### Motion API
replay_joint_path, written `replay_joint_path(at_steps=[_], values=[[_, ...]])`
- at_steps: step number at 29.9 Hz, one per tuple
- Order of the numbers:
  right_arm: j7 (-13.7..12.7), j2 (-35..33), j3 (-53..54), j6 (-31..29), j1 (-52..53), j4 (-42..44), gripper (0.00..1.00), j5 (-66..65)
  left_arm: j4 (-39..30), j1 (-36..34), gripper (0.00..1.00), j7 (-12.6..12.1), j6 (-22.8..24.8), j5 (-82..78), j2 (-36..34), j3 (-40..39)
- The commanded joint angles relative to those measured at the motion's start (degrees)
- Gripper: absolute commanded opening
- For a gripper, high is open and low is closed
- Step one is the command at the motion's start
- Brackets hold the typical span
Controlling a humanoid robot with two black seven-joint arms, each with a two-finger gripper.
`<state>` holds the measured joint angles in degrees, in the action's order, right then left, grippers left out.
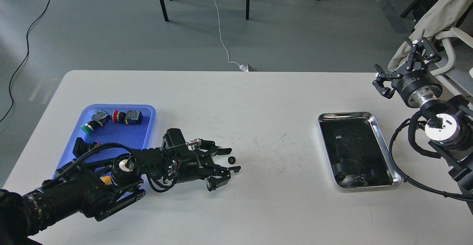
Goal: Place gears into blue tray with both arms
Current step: 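Close the left gripper around the black ring on the table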
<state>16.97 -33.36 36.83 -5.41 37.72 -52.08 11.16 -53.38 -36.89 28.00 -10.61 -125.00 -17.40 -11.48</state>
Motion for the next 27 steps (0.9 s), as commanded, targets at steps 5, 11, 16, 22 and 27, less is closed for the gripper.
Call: replay_joint_path(at_steps=[5, 11, 16, 22, 27], values=[[0.0, -0.12, -0.09, -0.04, -0.02, -0.04, 0.99, 0.0, 0.65, -0.03, 0.56, 0.0, -0.2, 0.0, 0.09, 0.05], [0.0, -0.12, -0.09, -0.04, -0.11, -0.04, 0.99, 0.0, 0.83, -0.03, 0.49, 0.0, -0.11, 0.0, 0.09, 0.05], [0.0, -0.21, -0.09, -0.04, -0.46, -0.12, 0.99, 0.0, 1.79, 0.06, 0.44, 0.0, -0.11, 0.0, 0.35, 0.05], [0.0, -0.21, -0.18, -0.04, -0.46, -0.04, 0.99, 0.0, 2.5, -0.03, 0.4, 0.0, -0.11, 0.0, 0.79, 0.05], [0.0, -0.3, -0.26, -0.04, -0.46, -0.04, 0.99, 0.0, 2.67, -0.03, 0.34, 0.0, -0.11, 0.0, 0.79, 0.14]])
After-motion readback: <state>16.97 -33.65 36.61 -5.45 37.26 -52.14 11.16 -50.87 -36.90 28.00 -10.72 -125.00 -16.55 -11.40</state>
